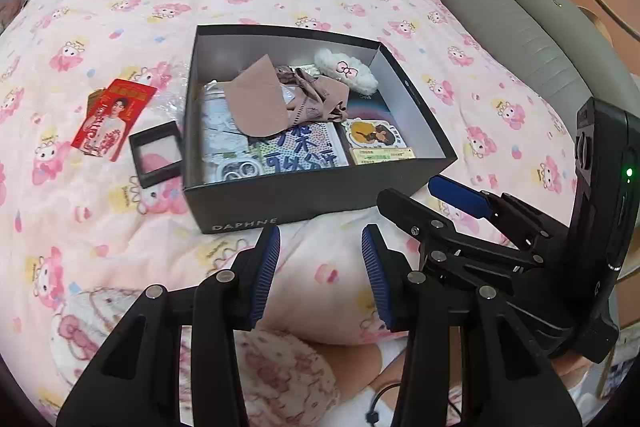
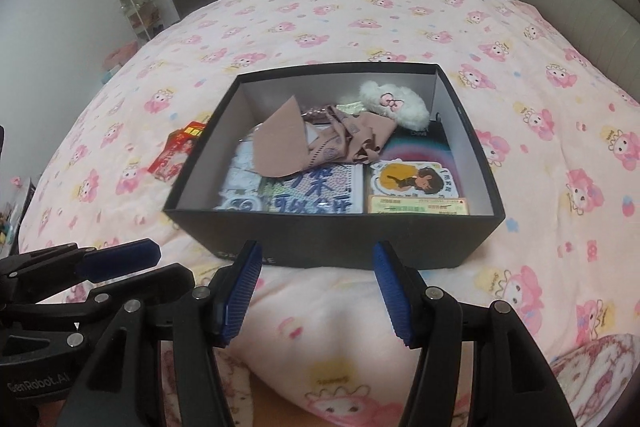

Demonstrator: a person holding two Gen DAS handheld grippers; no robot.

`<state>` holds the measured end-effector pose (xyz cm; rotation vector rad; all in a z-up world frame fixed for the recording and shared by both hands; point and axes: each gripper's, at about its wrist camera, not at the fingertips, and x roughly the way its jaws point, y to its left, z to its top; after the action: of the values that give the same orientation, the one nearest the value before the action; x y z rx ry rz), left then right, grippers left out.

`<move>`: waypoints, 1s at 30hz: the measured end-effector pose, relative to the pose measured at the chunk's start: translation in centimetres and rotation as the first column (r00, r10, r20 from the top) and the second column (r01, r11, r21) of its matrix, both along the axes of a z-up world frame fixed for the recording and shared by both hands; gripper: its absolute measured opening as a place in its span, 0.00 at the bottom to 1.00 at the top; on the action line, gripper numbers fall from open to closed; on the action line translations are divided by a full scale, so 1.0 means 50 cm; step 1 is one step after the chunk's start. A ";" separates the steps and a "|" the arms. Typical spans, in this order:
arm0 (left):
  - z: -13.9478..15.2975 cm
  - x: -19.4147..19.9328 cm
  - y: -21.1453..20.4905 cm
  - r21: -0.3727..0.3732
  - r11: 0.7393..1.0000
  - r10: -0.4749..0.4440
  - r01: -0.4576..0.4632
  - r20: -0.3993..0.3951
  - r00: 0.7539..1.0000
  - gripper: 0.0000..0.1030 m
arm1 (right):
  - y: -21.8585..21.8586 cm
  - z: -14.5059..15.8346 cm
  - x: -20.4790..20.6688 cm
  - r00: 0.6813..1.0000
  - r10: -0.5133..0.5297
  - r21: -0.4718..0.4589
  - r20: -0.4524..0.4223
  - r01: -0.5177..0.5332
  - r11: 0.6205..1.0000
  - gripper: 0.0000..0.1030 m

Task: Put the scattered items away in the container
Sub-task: 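Withdraw both tools from the box toward the black square frame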

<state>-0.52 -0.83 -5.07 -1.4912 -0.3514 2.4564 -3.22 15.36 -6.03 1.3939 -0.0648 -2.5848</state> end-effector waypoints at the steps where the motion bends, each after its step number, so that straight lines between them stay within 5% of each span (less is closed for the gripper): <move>1: 0.001 0.005 -0.006 -0.002 1.000 0.002 -0.002 -0.001 1.000 0.42 | -0.008 0.002 0.004 1.000 0.003 0.006 -0.004 -0.003 1.000 0.53; 17: -0.024 0.055 -0.178 0.006 0.994 0.113 -0.113 0.020 0.993 0.42 | -0.170 -0.028 0.009 0.997 0.074 -0.041 0.030 -0.073 0.996 0.53; 30: -0.048 0.014 -0.314 0.036 0.981 0.189 -0.190 0.033 0.981 0.42 | -0.304 -0.046 -0.067 0.987 0.155 -0.026 0.035 -0.154 0.988 0.53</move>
<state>0.17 -16.51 -7.46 -1.5442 -0.5686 2.5567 -6.56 0.14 -8.34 1.3807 0.0082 -2.4254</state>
